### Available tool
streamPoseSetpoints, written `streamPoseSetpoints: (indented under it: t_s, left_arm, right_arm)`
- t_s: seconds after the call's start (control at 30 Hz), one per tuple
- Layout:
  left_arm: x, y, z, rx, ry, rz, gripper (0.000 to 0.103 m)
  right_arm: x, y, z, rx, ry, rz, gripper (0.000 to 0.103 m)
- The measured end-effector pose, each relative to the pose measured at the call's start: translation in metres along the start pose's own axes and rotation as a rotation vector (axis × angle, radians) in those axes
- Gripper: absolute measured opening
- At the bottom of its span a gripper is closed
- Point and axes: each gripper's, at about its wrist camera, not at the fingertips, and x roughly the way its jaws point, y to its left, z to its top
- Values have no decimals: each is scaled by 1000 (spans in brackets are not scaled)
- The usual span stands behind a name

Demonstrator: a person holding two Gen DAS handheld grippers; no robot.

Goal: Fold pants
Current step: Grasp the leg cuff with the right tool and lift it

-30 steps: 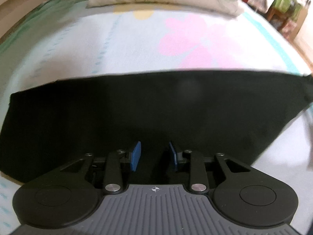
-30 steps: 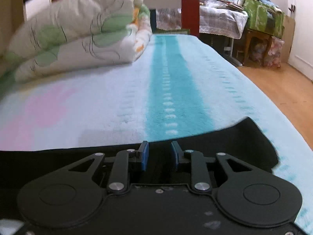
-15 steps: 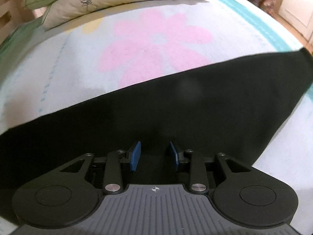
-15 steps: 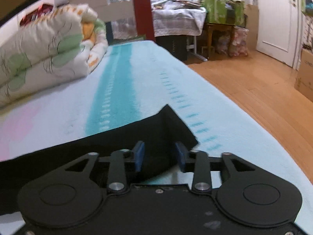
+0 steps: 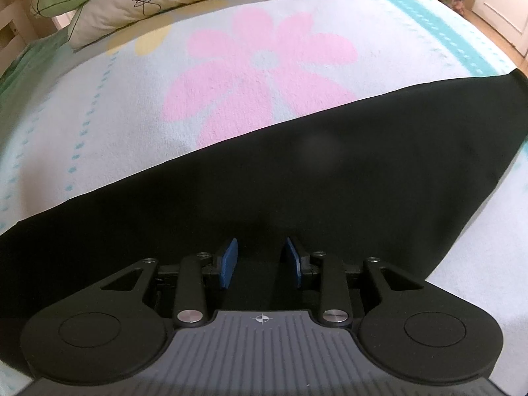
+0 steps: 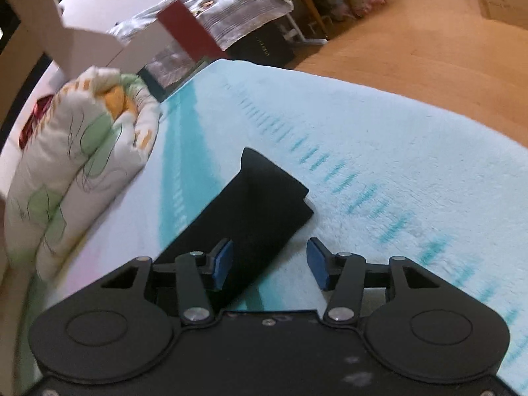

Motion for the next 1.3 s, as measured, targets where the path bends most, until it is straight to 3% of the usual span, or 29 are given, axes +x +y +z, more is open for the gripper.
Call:
streamPoseSetpoints:
  t_s: [0.5, 0.83, 0.93, 1.03, 1.13, 1.3]
  left_arm:
    - [2, 7, 1, -17, -6, -47, 32]
    - [-15, 7, 8, -60, -33, -61, 28]
    - [-35, -13, 27, -63, -85, -113, 28]
    - [-47, -49, 52, -36, -134, -173, 28]
    - [-43, -82, 75, -47, -138, -240, 28]
    - [-16, -131, 95, -26, -110, -268, 28]
  right_arm:
    - [18, -3, 14, 188, -18, 4, 53]
    - [27, 4, 16, 212, -40, -57, 43]
    - [26, 6, 14, 147, -38, -62, 43]
    - [25, 1, 14, 166, -42, -46, 42]
    - [24, 1, 14, 148, -38, -48, 42]
    - [24, 4, 14, 93, -32, -55, 42]
